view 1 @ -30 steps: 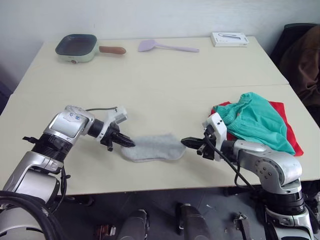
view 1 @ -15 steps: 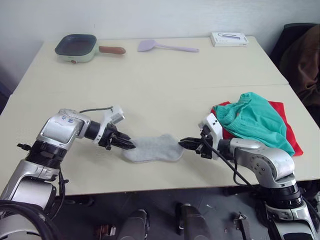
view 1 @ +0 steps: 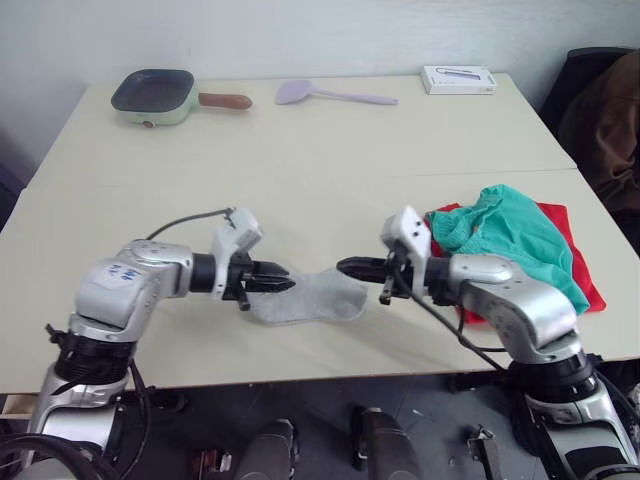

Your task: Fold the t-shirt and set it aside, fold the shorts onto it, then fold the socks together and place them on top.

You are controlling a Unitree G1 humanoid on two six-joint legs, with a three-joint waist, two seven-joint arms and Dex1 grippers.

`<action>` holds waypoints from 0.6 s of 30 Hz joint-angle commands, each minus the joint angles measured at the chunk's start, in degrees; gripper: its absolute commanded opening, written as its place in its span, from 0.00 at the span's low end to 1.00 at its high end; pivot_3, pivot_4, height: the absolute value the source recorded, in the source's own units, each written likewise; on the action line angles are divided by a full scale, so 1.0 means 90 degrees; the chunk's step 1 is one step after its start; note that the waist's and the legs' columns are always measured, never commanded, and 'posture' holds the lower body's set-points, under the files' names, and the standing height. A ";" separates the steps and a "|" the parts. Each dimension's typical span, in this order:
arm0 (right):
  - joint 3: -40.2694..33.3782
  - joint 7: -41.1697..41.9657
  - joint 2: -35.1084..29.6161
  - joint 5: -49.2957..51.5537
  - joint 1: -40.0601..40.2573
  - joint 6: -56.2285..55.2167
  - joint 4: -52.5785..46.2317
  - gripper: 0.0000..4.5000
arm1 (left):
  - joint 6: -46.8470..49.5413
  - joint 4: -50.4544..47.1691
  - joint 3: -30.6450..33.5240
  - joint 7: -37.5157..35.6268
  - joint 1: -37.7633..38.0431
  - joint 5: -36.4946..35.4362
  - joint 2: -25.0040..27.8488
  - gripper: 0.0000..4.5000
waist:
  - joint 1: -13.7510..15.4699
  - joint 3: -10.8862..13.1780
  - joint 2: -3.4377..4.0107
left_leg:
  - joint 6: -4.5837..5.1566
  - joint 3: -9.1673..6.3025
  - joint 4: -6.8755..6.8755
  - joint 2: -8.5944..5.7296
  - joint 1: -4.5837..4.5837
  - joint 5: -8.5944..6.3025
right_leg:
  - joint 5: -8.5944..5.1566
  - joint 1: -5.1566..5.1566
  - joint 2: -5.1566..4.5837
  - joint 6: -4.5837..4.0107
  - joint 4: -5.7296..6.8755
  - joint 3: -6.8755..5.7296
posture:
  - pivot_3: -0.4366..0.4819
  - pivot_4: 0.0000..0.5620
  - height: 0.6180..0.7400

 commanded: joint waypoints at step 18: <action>0.0705 0.0715 0.0010 -0.1501 0.0214 -0.1759 0.1805 0.00 | 0.0608 -0.1433 0.2067 0.0638 0.2082 -0.0882 0.0721 0.01 | -0.0099 -0.0019 -0.0005 | -0.0007 0.0008 -0.0024 0.0011 0.0097 -0.0011 | -0.0008 0.0085 0.0001 -0.0013 -0.0024 0.0007 | 0.48 0.27 1.00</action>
